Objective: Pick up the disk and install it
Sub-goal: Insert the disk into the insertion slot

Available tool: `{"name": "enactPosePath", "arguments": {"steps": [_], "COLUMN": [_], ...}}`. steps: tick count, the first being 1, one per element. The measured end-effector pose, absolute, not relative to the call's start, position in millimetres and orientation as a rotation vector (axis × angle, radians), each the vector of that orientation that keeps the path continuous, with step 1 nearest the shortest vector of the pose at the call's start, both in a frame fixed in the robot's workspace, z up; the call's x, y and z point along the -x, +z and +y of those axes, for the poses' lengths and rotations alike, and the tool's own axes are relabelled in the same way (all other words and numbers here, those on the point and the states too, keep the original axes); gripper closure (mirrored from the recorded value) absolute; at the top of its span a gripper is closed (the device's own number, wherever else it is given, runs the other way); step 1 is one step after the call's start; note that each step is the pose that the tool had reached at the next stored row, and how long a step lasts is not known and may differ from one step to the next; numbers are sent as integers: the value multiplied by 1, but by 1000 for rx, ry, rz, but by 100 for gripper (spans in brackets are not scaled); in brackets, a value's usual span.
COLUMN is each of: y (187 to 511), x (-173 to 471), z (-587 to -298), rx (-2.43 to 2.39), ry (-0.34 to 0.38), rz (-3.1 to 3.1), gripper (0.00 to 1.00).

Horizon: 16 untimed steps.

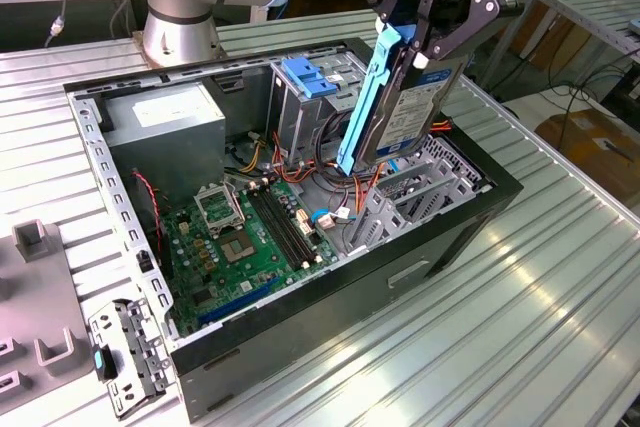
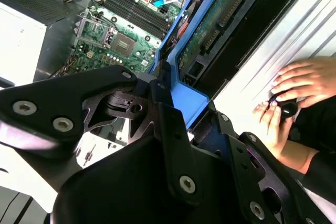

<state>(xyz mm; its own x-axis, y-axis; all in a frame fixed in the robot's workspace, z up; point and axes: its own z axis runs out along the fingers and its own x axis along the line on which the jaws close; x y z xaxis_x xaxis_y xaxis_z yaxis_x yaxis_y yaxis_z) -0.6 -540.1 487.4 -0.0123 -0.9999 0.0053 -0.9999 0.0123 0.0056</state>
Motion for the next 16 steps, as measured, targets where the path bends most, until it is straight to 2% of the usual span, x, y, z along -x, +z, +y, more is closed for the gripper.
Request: {"name": "enactPosePath", "arguments": {"steps": [16], "y": [466], "x": [-43], "z": [-541], "rx": [-2198], "ry": [10], "rz": [-2225], "gripper": [63]}}
